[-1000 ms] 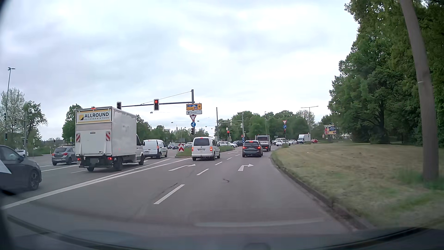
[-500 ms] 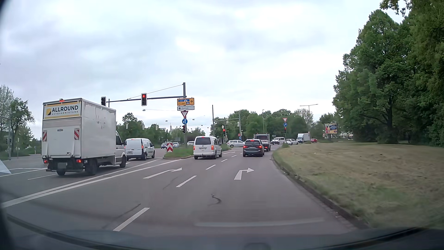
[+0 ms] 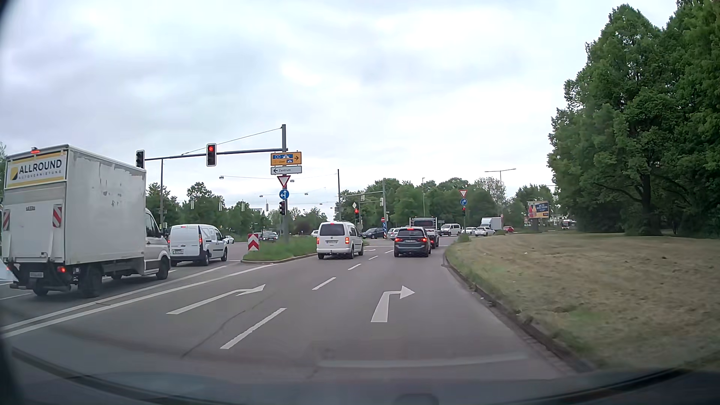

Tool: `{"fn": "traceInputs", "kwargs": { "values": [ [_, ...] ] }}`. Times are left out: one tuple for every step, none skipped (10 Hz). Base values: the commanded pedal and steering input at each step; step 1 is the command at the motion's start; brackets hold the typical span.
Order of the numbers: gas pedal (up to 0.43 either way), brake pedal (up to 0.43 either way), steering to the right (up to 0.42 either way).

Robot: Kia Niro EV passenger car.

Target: Follow the waypoints while adhering to traffic rules and regulations

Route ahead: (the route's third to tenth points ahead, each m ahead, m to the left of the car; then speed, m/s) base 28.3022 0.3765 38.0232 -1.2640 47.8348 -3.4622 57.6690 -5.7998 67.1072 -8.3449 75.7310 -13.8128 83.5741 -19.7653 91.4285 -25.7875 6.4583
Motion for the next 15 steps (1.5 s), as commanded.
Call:
{"fn": "traceInputs", "kwargs": {
  "values": [
    [0.059,0.0,0.013],
    [0.047,0.0,0.012],
    [0.047,0.0,0.013],
    [0.047,0.0,0.012],
    [0.047,0.0,0.013],
    [0.047,0.0,0.013],
    [0.039,0.0,0.013],
    [0.039,0.0,0.013],
    [0.039,0.0,0.014],
    [0.039,0.0,0.014],
    [0.039,0.0,0.016],
    [0.028,0.0,0.016],
    [0.028,0.0,0.017],
    [0.02,0.0,0.017],
    [0.0,0.0,0.017]
  ]
}}
